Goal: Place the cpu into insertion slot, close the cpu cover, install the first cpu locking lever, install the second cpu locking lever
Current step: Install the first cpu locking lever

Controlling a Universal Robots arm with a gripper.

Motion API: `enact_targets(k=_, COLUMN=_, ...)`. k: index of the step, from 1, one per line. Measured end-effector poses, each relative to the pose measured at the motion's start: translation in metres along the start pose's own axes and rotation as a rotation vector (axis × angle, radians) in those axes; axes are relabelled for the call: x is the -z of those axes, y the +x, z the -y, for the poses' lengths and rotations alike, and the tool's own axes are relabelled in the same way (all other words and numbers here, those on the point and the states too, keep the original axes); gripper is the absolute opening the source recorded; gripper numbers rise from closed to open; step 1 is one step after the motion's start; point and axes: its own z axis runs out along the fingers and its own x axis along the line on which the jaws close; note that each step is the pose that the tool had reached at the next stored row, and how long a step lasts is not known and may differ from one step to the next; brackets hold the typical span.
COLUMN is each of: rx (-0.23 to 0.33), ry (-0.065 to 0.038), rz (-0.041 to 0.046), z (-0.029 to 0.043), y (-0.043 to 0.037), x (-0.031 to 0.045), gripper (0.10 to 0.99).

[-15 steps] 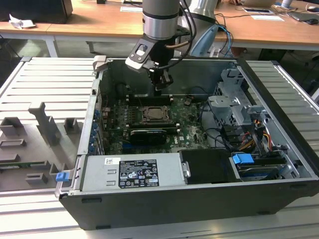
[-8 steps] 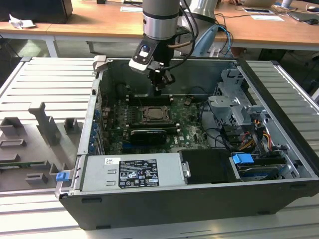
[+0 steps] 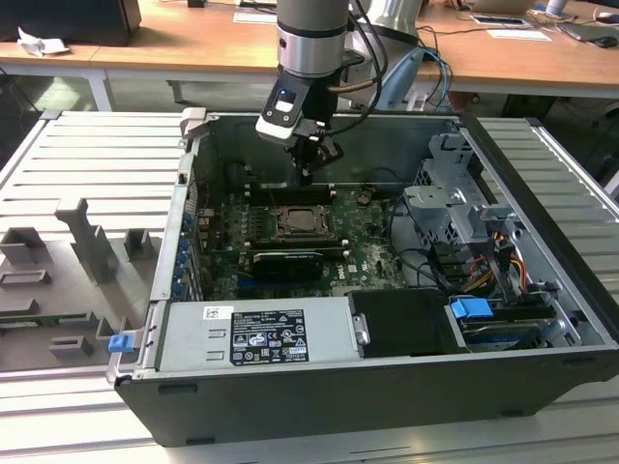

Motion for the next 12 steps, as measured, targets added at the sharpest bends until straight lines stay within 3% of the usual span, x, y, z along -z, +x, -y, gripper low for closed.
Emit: enact_targets(k=12, rx=0.251, ry=0.002, rz=-0.0079, z=0.0, y=0.0, x=0.0, gripper=0.106)
